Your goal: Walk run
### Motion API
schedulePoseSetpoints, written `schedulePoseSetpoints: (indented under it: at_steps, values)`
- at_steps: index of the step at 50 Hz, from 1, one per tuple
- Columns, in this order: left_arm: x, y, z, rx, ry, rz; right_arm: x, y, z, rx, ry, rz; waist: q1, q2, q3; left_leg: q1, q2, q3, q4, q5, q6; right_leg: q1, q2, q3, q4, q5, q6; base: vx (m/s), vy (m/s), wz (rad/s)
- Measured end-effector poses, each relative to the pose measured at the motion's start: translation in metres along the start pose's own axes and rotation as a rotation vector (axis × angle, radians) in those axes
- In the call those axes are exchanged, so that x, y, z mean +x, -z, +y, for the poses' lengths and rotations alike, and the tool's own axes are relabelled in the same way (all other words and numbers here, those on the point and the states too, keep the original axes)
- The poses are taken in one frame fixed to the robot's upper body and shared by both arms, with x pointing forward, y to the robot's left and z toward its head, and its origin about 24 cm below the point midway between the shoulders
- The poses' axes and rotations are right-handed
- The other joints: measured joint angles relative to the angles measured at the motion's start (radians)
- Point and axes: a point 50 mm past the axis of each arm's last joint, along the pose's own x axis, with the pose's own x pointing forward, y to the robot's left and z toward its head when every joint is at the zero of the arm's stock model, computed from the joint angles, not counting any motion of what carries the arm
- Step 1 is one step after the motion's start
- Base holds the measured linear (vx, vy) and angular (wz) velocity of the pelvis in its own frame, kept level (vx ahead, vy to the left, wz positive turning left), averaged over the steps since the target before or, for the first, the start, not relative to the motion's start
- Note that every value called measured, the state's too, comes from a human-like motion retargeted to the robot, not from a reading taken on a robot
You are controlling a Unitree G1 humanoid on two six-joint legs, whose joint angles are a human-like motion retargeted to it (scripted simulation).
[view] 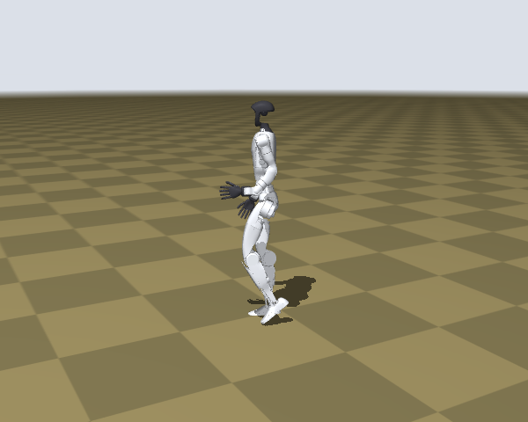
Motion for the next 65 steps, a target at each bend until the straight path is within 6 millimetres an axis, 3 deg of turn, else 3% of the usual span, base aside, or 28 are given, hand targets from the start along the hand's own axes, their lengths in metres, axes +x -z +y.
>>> schedulePoseSetpoints:
  at_steps: [4, 7, 8, 10, 13, 15, 17, 18, 20, 21, 22, 23, 25, 27, 32, 37, 38, 40, 42, 43, 45, 47, 48, 50, 52, 57, 62, 65]
  values:
    - [-0.004, 0.003, 0.013, 0.030, -0.037, 0.019, 0.006, -0.067, -0.029, -0.168, 0.103, -0.217, 0.129, -0.001, 0.034, -0.072, 0.014, 0.045, -0.374, -0.016, 0.100, 0.093, 0.051, 0.146, 0.000, -0.021, 0.000, 0.93, -0.03, -2.73]
    - [0.000, 0.001, 0.015, 0.042, -0.051, 0.009, 0.003, -0.095, -0.047, -0.231, 0.167, -0.299, 0.196, 0.019, 0.053, -0.106, -0.021, 0.003, -0.629, -0.097, 0.160, 0.171, 0.072, 0.216, 0.010, -0.037, 0.000, 0.93, 0.16, -1.80]
    - [0.001, 0.000, 0.015, 0.045, -0.052, 0.005, 0.003, -0.097, -0.050, -0.241, 0.178, -0.306, 0.207, 0.017, 0.055, -0.122, -0.045, -0.031, -0.696, -0.127, 0.165, 0.196, 0.071, 0.231, 0.018, -0.037, 0.000, 1.27, 0.14, -1.02]
    - [0.003, -0.002, 0.014, 0.049, -0.052, -0.004, 0.002, -0.092, -0.053, -0.246, 0.180, -0.287, 0.207, 0.015, 0.058, -0.124, -0.076, -0.064, -0.798, -0.194, 0.068, 0.256, 0.069, 0.205, 0.035, -0.028, 0.000, 1.34, 0.03, -0.47]
    - [0.007, -0.003, 0.009, 0.037, -0.035, -0.012, 0.003, -0.055, -0.045, -0.214, 0.144, -0.164, 0.196, 0.007, 0.045, -0.089, -0.054, 0.005, -0.733, -0.189, 0.061, 0.336, 0.105, 0.141, 0.070, 0.076, 0.000, 1.31, -0.20, -0.01]
    - [0.010, -0.003, 0.007, 0.024, -0.029, -0.013, 0.001, -0.018, -0.030, -0.175, 0.098, -0.037, 0.211, -0.005, 0.022, -0.059, 0.005, 0.117, -0.663, -0.128, 0.025, 0.372, 0.128, 0.068, 0.103, 0.243, 0.022, 1.36, -0.28, -0.53]
    - [0.011, -0.003, 0.004, 0.004, -0.034, -0.011, -0.007, 0.026, -0.010, -0.134, 0.044, 0.124, 0.227, -0.041, 0.004, -0.047, -0.073, -0.089, -0.619, -0.131, 0.054, 0.351, 0.087, 0.031, 0.237, 0.444, 0.183, 1.41, -0.07, -0.66]
    - [0.013, -0.003, 0.004, -0.006, -0.040, -0.014, -0.013, 0.047, 0.002, -0.119, 0.018, 0.202, 0.205, -0.070, 0.013, -0.043, -0.130, -0.168, -0.569, -0.165, 0.061, 0.308, 0.079, 0.028, 0.399, 0.482, 0.273, 1.41, -0.10, 0.06]
    - [0.022, -0.007, 0.004, -0.017, -0.041, -0.038, -0.027, 0.079, 0.022, -0.084, -0.007, 0.338, 0.160, -0.114, 0.047, -0.003, -0.203, -0.183, -0.496, -0.239, 0.068, 0.191, 0.066, -0.014, 0.768, 0.495, 0.410, 1.35, -0.21, 0.33]
    - [0.028, -0.010, 0.003, -0.017, -0.038, -0.053, -0.034, 0.093, 0.032, -0.058, -0.021, 0.400, 0.157, -0.102, 0.047, 0.047, -0.160, -0.088, -0.509, -0.261, 0.076, 0.148, 0.075, -0.029, 0.846, 0.495, 0.436, 1.12, -0.23, -0.20]
    - [0.034, -0.013, 0.002, -0.014, -0.033, -0.070, -0.043, 0.106, 0.042, -0.035, -0.044, 0.460, 0.156, -0.075, 0.042, 0.094, -0.104, -0.025, -0.530, -0.278, 0.077, 0.104, 0.101, -0.050, 0.876, 0.495, 0.435, 0.85, -0.17, -0.79]
    - [0.039, -0.016, 0.001, -0.009, -0.029, -0.088, -0.051, 0.118, 0.055, -0.012, -0.084, 0.515, 0.160, -0.017, 0.025, 0.135, -0.023, -0.023, -0.567, -0.287, 0.063, 0.061, 0.159, -0.083, 0.813, 0.495, 0.379, 0.79, -0.11, -0.95]
    - [0.048, -0.022, -0.004, -0.006, -0.020, -0.118, -0.070, 0.143, 0.072, 0.014, -0.171, 0.610, 0.156, 0.051, 0.015, 0.192, 0.028, -0.057, -0.598, -0.313, 0.049, -0.034, 0.198, -0.128, 0.770, 0.429, 0.308, 0.88, -0.07, -0.50]
    - [0.055, -0.029, -0.010, -0.003, 0.001, -0.155, -0.089, 0.162, 0.086, 0.019, -0.246, 0.668, 0.072, 0.098, 0.018, 0.235, 0.038, -0.090, -0.624, -0.317, 0.038, -0.143, 0.201, -0.140, 0.746, 0.321, 0.357, 1.00, -0.08, 0.99]
    - [0.067, -0.047, -0.018, -0.007, 0.067, -0.252, -0.135, 0.204, 0.103, -0.061, -0.348, 0.802, -0.040, 0.134, 0.023, 0.385, 0.009, -0.069, -0.696, -0.363, 0.021, -0.334, 0.053, -0.112, 0.447, 0.152, 0.361, 1.06, -0.10, 0.44]
    - [0.074, -0.053, -0.014, 0.017, 0.133, -0.299, -0.171, 0.229, 0.116, -0.141, -0.463, 0.945, -0.100, 0.124, 0.035, 0.542, -0.012, -0.047, -0.728, -0.398, -0.032, -0.400, -0.123, -0.140, -0.004, 0.063, 0.255, 0.99, -0.30, 0.08]
    - [0.075, -0.053, -0.013, 0.024, 0.141, -0.298, -0.175, 0.231, 0.117, -0.145, -0.491, 0.964, -0.099, 0.132, 0.026, 0.556, 0.000, -0.038, -0.726, -0.384, -0.053, -0.395, -0.102, -0.066, -0.103, 0.045, 0.252, 1.16, -0.42, -0.16]
    - [0.072, -0.049, -0.015, 0.031, 0.158, -0.280, -0.180, 0.234, 0.120, -0.128, -0.523, 0.988, -0.109, 0.147, 0.016, 0.594, 0.020, -0.045, -0.698, -0.331, -0.104, -0.382, -0.114, -0.138, -0.158, 0.008, 0.309, 1.14, -0.42, 0.01]
    - [0.065, -0.042, -0.016, 0.031, 0.157, -0.246, -0.178, 0.232, 0.119, -0.095, -0.525, 0.986, -0.125, 0.158, -0.006, 0.609, 0.038, -0.061, -0.650, -0.204, -0.166, -0.372, -0.125, -0.246, -0.061, -0.022, 0.256, 1.22, -0.49, 0.24]
    - [0.059, -0.038, -0.018, 0.025, 0.151, -0.225, -0.175, 0.230, 0.117, -0.069, -0.510, 0.978, -0.142, 0.156, -0.015, 0.618, 0.046, -0.073, -0.617, -0.106, -0.196, -0.366, -0.155, -0.367, -0.022, 0.006, 0.263, 1.27, -0.53, 0.41]
    - [0.046, -0.028, -0.020, 0.003, 0.127, -0.173, -0.162, 0.223, 0.112, -0.012, -0.452, 0.934, -0.163, 0.145, -0.035, 0.616, 0.056, -0.072, -0.512, 0.140, -0.239, -0.337, -0.109, -0.196, 0.019, 0.089, 0.238, 1.25, -0.56, 0.13]
    - [0.033, -0.019, -0.023, -0.022, 0.101, -0.118, -0.140, 0.208, 0.104, 0.047, -0.370, 0.847, -0.138, 0.146, -0.020, 0.545, 0.058, -0.105, -0.272, 0.323, -0.266, -0.291, -0.060, -0.101, 0.079, 0.082, 0.188, 1.26, -0.54, -0.94]
    - [0.029, -0.015, -0.024, -0.034, 0.084, -0.093, -0.126, 0.198, 0.096, 0.068, -0.330, 0.800, -0.116, 0.189, 0.015, 0.472, 0.111, -0.128, -0.038, 0.331, -0.276, -0.257, 0.018, -0.114, 0.106, 0.061, 0.153, 1.17, -0.42, -1.21]
    - [0.022, -0.008, -0.028, -0.061, 0.059, -0.051, -0.095, 0.172, 0.077, 0.097, -0.234, 0.702, -0.118, 0.204, 0.044, 0.365, 0.138, -0.169, 0.191, 0.334, -0.240, -0.184, 0.047, -0.143, 0.108, 0.025, 0.122, 1.00, -0.36, -0.50]
    - [0.017, -0.003, -0.031, -0.070, 0.068, -0.018, -0.065, 0.139, 0.053, 0.109, -0.132, 0.579, -0.132, 0.125, 0.018, 0.284, 0.078, -0.080, 0.175, 0.274, -0.120, -0.119, -0.048, -0.179, 0.060, 0.018, 0.121, 0.92, -0.39, 0.11]
    - [0.007, 0.001, -0.023, -0.032, 0.077, 0.003, -0.010, 0.040, 0.005, 0.057, 0.027, 0.179, -0.012, 0.033, 0.019, 0.040, -0.048, -0.037, 0.087, 0.020, -0.028, 0.016, -0.036, -0.094, -0.006, -0.004, 0.110, 1.00, -0.27, -1.33]
    - [0.005, -0.005, -0.007, 0.044, 0.092, -0.033, 0.003, -0.047, -0.039, -0.064, 0.125, -0.159, 0.131, 0.013, 0.025, -0.105, -0.024, 0.043, -0.328, -0.100, 0.110, 0.163, 0.027, -0.056, -0.052, -0.062, 0.072, 1.07, -0.18, -1.36]
    - [0.007, -0.010, -0.004, 0.086, 0.094, -0.062, 0.000, -0.075, -0.062, -0.111, 0.185, -0.243, 0.172, 0.015, 0.013, -0.133, -0.026, 0.133, -0.618, -0.221, 0.178, 0.233, 0.053, -0.047, -0.050, -0.103, 0.038, 1.19, -0.04, -0.31]
